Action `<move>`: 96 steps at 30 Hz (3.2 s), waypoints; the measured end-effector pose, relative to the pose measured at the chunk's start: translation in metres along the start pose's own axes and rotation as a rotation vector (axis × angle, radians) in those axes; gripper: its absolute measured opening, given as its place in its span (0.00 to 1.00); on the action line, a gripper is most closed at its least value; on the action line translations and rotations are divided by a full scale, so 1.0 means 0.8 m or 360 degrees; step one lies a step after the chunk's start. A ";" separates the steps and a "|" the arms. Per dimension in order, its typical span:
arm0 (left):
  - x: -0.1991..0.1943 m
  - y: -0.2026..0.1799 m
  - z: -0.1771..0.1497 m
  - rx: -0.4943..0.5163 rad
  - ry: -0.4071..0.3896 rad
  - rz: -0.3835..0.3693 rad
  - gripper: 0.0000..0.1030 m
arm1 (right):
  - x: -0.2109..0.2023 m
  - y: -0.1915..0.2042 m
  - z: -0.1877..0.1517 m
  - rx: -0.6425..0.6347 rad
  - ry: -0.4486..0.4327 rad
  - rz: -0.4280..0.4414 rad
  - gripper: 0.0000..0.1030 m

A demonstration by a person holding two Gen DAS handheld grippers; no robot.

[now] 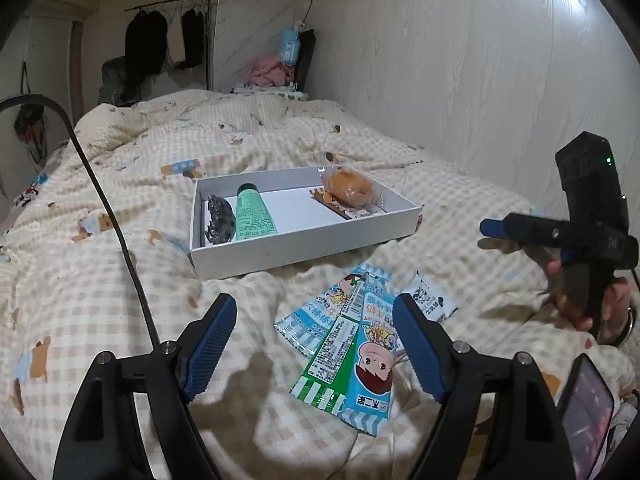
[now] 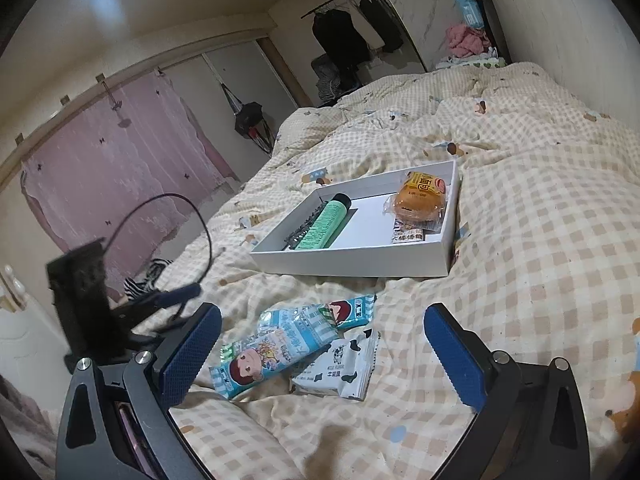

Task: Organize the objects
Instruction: 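Move the left gripper back toward the blue snack sticks beside the tray, then grasp the blue cartoon-printed snack stick with the left gripper, then lift the blue snack stick with the left gripper toward the tray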

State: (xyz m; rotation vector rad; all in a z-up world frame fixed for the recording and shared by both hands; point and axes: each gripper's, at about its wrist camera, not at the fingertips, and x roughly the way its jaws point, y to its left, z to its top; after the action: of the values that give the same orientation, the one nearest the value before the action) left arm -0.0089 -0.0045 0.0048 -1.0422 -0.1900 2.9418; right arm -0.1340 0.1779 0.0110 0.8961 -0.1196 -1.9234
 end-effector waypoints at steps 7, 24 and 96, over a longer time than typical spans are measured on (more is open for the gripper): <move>0.021 -0.011 -0.001 0.0070 0.0126 0.0024 0.82 | 0.010 0.009 -0.003 -0.0073 0.0046 -0.0064 0.99; 0.057 -0.032 -0.014 0.0224 0.0367 -0.0032 0.83 | 0.013 0.009 -0.004 -0.0082 0.0070 -0.0086 0.99; 0.028 0.010 -0.007 -0.0069 0.0159 0.0092 0.32 | 0.015 0.006 -0.005 -0.0057 0.0088 -0.0092 0.99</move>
State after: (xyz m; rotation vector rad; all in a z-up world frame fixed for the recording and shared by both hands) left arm -0.0228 -0.0111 -0.0142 -1.2176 -0.2268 2.9390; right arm -0.1307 0.1669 0.0035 0.9370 -0.0265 -1.9465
